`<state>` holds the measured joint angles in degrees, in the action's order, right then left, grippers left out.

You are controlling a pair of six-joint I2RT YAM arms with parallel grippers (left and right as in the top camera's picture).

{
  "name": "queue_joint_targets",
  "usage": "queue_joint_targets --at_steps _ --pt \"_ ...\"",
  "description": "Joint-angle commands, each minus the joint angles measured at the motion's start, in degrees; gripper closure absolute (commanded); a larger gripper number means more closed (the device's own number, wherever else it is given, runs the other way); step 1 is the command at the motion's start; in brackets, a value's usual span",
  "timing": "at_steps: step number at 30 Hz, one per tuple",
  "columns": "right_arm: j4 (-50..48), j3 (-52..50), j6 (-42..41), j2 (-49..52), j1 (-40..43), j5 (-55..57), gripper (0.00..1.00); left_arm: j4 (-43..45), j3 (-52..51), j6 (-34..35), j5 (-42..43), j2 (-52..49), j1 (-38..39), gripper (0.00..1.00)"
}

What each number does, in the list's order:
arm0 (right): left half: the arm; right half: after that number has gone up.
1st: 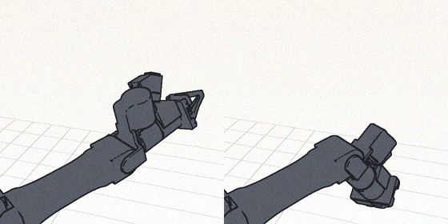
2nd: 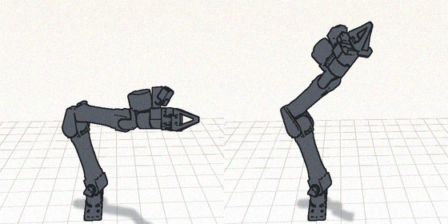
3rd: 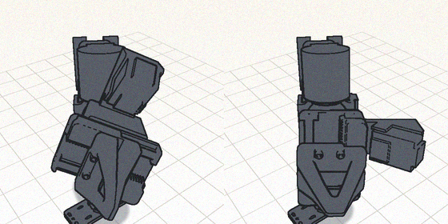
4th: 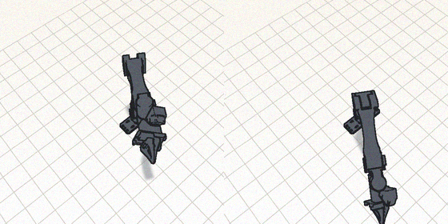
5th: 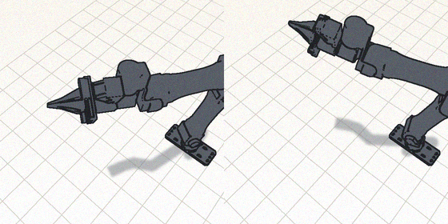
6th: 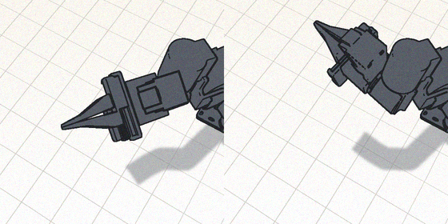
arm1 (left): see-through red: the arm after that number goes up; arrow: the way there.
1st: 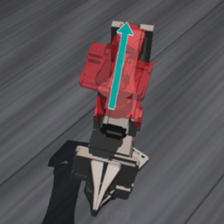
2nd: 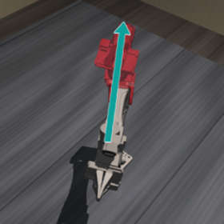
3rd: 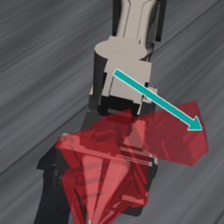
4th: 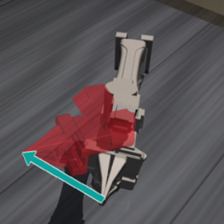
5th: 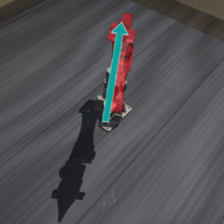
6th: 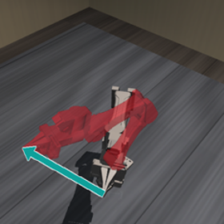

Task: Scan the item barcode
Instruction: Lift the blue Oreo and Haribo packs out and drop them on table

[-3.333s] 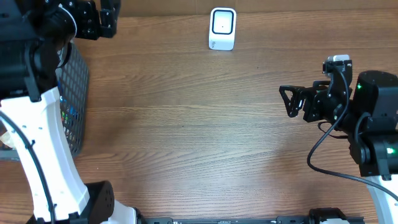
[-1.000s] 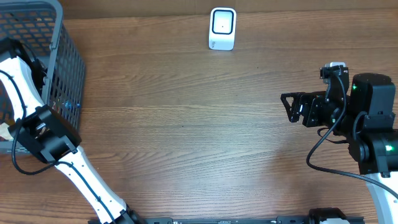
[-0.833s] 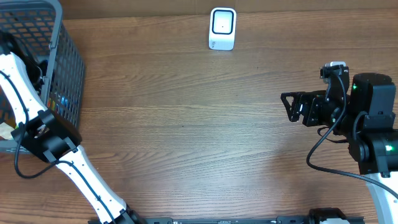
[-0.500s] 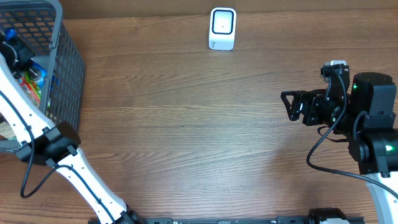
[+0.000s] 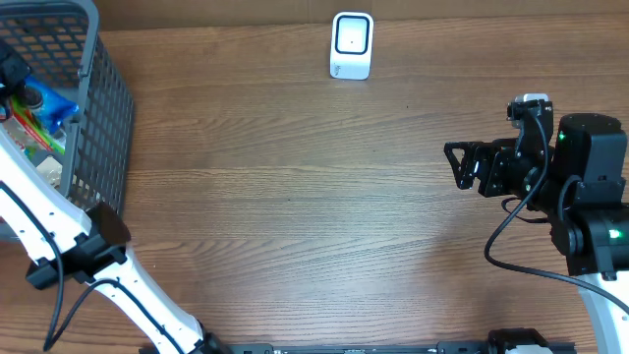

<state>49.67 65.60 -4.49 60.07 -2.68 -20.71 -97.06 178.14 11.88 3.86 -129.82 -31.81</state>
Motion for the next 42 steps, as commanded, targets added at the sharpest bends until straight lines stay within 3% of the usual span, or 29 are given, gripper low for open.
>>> queue_joint_targets --at_steps 1,4,8,13,20,28,38,41,42 --pt "0.0 1.9 -0.2 -0.1 -0.2 0.2 0.1 0.3 1.9 -0.8 -6.4 3.7 2.4 0.96" --pt "0.3 1.9 -0.2 -0.1 -0.2 0.2 0.1 0.3 1.0 -0.7 -6.3 3.5 2.6 0.96" --pt "0.3 1.9 -0.2 -0.1 -0.2 0.3 0.1 0.3 0.7 -4.1 2.7 3.5 3.3 0.96" --pt "0.4 1.9 -0.2 -0.1 -0.2 0.3 0.09 0.3 0.7 -8.2 5.8 3.5 8.7 0.96" --pt "0.4 1.9 -0.2 -0.1 -0.2 0.3 0.1 0.3 -2.9 -9.0 7.5 3.5 29.8 0.96" --pt "0.4 1.9 -0.2 -0.1 -0.2 0.3 0.1 0.2 -20.6 -2.6 2.8 3.5 38.3 0.96" --pt "0.4 1.9 -0.2 1.8 -0.2 0.3 0.1 2.8 -52.3 -2.0 2.4 3.5 39.3 0.96" --pt "0.4 1.9 -0.2 3.0 -0.2 0.1 0.1 3.5 -56.4 -3.1 3.8 3.5 40.0 0.96" --pt "0.4 1.9 -0.2 3.4 -0.2 0.1 0.1 3.4 -56.5 -3.6 4.4 3.5 40.3 0.91"
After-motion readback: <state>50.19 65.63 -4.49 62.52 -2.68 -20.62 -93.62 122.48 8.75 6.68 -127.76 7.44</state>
